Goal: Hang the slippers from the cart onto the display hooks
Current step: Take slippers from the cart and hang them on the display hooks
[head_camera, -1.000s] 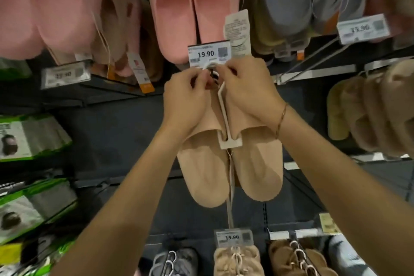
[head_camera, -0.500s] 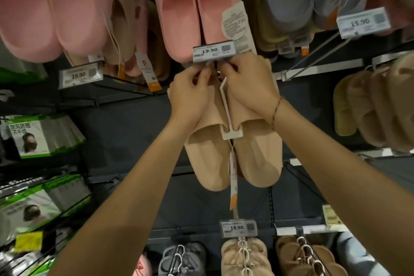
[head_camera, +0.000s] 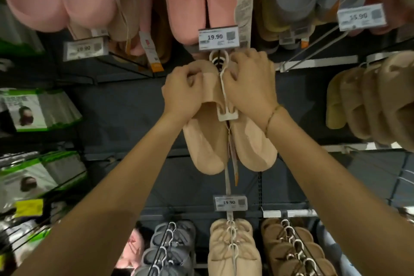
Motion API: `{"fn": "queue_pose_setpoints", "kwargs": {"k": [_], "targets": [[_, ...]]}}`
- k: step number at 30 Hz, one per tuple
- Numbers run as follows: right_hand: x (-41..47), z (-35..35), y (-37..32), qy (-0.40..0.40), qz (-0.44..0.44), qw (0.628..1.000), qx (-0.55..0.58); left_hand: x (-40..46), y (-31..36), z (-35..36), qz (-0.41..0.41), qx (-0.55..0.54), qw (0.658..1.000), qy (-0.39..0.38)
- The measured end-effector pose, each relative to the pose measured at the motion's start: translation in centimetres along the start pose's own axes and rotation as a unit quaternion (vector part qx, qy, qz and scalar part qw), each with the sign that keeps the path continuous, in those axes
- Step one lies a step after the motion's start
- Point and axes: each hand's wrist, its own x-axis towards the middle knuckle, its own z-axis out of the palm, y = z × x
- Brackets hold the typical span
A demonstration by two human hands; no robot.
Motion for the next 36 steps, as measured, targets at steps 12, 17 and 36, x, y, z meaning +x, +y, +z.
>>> {"fn": "queue_pose_setpoints", "kwargs": {"k": [12, 17, 36], "targets": [[-15.7, 7.5, -18.9, -0.260, -0.133, 0.945, 0.144, -17.5, -8.6, -18.3, -0.182, 0.301, 0.931, -0.097], [-28.6, 11.3, -29.4, -0.458, -0.212, 0.843, 0.185, -34.4, -12.0, -29.5, -0.348, 0.378, 0.849, -0.119], [-66.7, 14.5, -44.7, -0.789, -0.262, 0.506, 0.229, -70.7, -16.9, -38.4, -0.745, 0.285, 0.603, 0.035]]}}
